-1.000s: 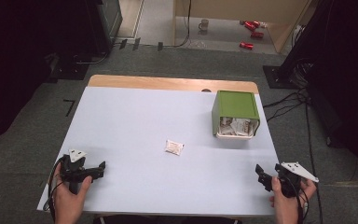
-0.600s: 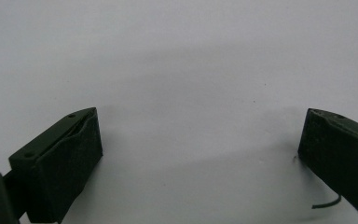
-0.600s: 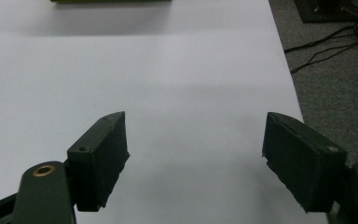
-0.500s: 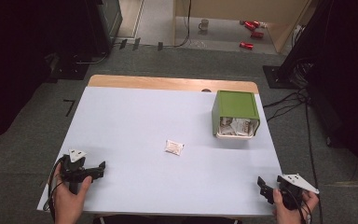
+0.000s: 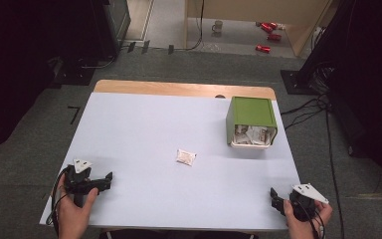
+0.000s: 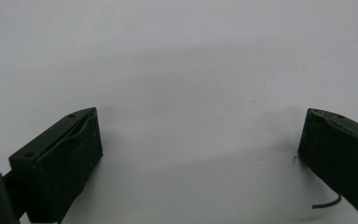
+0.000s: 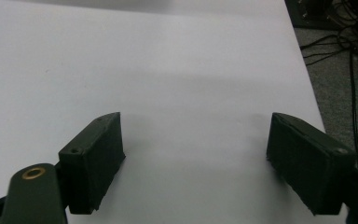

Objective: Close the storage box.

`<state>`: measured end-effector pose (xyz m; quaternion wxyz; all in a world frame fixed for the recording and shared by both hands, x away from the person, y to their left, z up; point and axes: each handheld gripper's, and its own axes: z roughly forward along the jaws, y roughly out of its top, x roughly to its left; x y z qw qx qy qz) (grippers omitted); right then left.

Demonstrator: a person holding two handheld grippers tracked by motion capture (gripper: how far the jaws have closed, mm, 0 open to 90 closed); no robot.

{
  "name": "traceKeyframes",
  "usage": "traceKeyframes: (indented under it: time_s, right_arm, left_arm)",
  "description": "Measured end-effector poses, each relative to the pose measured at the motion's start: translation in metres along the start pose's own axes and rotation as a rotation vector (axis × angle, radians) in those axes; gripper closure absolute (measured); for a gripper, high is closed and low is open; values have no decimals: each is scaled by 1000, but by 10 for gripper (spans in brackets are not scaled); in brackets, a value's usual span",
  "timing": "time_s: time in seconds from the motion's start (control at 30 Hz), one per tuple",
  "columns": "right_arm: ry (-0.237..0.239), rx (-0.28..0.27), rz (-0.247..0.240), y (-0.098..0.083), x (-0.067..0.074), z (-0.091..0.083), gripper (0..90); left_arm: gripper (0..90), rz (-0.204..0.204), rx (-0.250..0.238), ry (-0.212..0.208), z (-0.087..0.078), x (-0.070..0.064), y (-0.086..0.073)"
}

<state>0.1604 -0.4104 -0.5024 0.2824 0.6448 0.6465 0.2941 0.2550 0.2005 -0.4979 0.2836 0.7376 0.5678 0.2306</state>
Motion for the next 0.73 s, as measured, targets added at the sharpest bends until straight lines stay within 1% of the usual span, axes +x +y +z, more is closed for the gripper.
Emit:
traceKeyframes:
  time_s: [0.1,0.2,0.33,0.73]
  right_arm:
    - [2,2,4,3,2,5,145]
    - [16,-25,-1,-1,0,6,125]
    - [15,-50,-7,-4,1,6,125]
    - [14,-42,-3,-3,1,6,125]
  left_arm:
    - [0,0,0,0,0,0,0]
    - [0,0,0,0,0,0,0]
    - [0,0,0,0,0,0,0]
    - [0,0,0,0,0,0,0]
